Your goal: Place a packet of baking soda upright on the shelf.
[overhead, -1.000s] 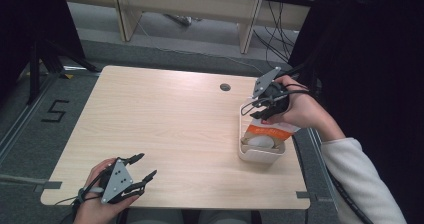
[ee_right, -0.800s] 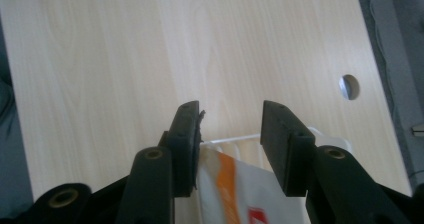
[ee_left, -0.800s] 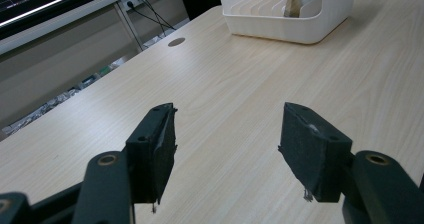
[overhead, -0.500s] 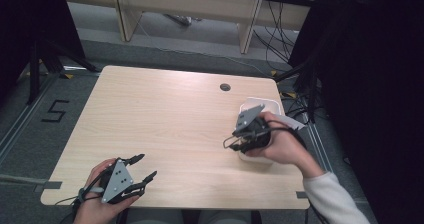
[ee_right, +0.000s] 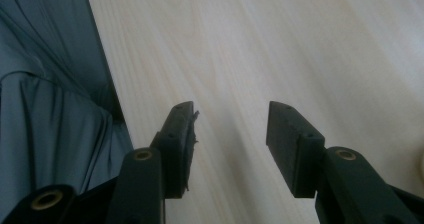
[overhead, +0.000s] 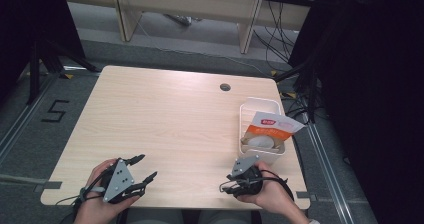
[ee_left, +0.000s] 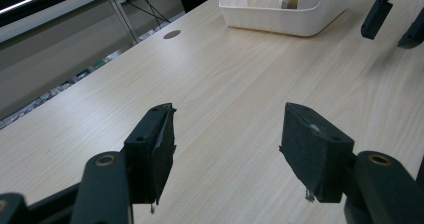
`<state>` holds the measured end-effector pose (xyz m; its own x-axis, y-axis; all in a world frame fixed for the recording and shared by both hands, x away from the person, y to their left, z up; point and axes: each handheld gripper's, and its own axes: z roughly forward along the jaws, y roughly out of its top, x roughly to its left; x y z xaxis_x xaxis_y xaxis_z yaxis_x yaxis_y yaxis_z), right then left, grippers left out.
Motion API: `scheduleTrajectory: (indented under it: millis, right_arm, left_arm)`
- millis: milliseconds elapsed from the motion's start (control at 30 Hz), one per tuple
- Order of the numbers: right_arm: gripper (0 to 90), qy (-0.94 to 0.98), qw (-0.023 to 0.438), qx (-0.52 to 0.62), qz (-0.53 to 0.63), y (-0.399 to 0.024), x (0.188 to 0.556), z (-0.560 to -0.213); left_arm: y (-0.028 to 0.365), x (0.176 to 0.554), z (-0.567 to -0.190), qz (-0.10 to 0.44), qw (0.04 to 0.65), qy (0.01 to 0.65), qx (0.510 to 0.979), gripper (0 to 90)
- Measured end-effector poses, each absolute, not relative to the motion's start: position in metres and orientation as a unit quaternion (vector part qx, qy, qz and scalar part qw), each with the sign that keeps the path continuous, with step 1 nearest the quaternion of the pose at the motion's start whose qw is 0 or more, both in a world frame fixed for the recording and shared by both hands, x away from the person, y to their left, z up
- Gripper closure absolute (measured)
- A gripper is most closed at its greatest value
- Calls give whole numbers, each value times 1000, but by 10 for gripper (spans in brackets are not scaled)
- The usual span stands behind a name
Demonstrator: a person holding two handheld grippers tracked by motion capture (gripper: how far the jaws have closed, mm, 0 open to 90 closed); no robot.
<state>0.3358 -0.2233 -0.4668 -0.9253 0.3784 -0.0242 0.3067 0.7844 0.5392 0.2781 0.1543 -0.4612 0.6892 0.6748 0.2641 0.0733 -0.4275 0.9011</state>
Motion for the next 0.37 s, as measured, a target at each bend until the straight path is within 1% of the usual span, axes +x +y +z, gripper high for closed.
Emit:
scheduleTrajectory:
  millis: [133,200,367]
  right_arm:
    - [542,923,66,219,310,-229,333,-472]
    - [542,914,78,238,320,-231,332,-473]
    - [531,909,62,252,325,-238,333,-473]
  left_arm:
    - [156,279,-462,309,482,241,784,366]
    - [156,280,-463,304,484,244,783,360]
    - [155,280,-463,301,486,244,783,354]
